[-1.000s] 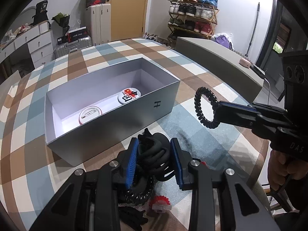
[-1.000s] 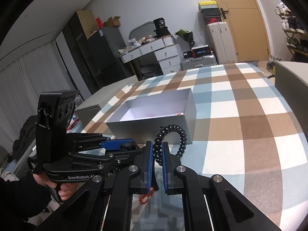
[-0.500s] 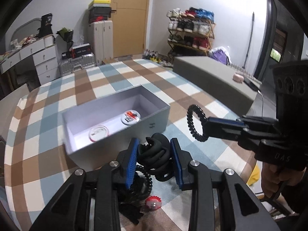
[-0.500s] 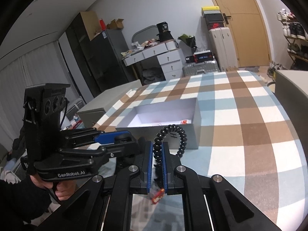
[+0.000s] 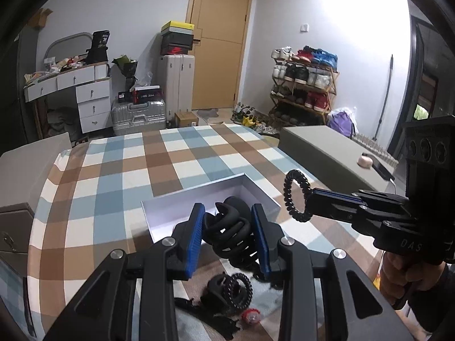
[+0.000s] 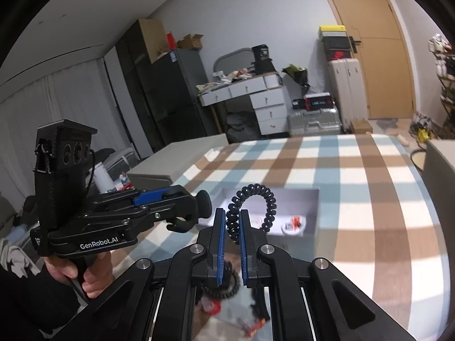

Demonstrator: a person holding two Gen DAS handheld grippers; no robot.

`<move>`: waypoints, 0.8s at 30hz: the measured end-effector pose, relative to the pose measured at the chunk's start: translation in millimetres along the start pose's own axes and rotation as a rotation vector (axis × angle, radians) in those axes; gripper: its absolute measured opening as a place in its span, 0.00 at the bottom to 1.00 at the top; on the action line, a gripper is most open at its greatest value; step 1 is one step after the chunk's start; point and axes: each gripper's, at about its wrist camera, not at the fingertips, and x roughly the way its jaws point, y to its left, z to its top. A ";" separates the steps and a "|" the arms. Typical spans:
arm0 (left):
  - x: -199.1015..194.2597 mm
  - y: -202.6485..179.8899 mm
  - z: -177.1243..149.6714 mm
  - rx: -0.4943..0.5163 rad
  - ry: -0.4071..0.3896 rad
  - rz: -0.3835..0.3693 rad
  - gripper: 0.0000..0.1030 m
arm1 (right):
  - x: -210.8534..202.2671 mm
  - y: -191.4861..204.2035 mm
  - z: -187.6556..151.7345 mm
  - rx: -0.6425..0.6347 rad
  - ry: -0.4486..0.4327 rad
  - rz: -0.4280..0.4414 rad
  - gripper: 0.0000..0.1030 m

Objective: Organize jewelry
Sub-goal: 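Carry the claw clip and hair tie into the silver box and open both grippers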

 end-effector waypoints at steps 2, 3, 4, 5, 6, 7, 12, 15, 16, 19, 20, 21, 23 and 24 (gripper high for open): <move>1.6 5.7 5.0 -0.013 -0.014 0.005 0.27 | 5.8 -0.4 7.4 -0.001 -0.005 0.012 0.08; 2.0 7.5 6.3 -0.014 -0.015 0.004 0.27 | 9.5 -1.1 11.3 0.001 -0.006 0.019 0.08; 3.5 10.2 8.2 -0.018 -0.020 0.009 0.27 | 12.7 -2.0 14.1 0.004 -0.005 0.024 0.08; 6.0 12.9 10.0 -0.023 -0.020 0.012 0.27 | 18.1 -3.9 17.6 0.011 -0.001 0.031 0.08; 7.8 14.8 11.0 -0.026 -0.017 0.010 0.27 | 21.5 -5.1 19.1 0.014 0.001 0.035 0.08; 8.9 16.8 11.6 -0.030 -0.017 0.009 0.27 | 25.2 -6.6 20.5 0.016 0.005 0.039 0.08; 22.9 27.8 13.9 -0.051 0.000 0.005 0.27 | 46.8 -16.4 24.5 0.040 0.036 0.061 0.08; 31.7 32.2 14.1 -0.060 0.016 0.000 0.27 | 59.0 -23.2 24.9 0.054 0.058 0.068 0.08; 36.1 34.2 13.8 -0.063 0.025 -0.003 0.27 | 63.5 -25.4 24.6 0.057 0.067 0.070 0.08; 44.0 36.0 14.2 -0.070 0.046 -0.011 0.27 | 74.7 -30.3 23.1 0.065 0.089 0.073 0.08; 48.9 37.5 13.4 -0.073 0.057 -0.012 0.27 | 78.5 -31.9 22.4 0.067 0.096 0.075 0.08; 51.5 38.1 13.3 -0.075 0.064 -0.014 0.27 | 82.3 -33.5 21.6 0.069 0.103 0.077 0.08; 55.8 38.6 12.6 -0.077 0.076 -0.021 0.27 | 89.1 -36.1 20.2 0.071 0.116 0.076 0.08; 58.8 39.3 12.0 -0.078 0.082 -0.021 0.27 | 92.4 -37.4 19.0 0.073 0.124 0.074 0.08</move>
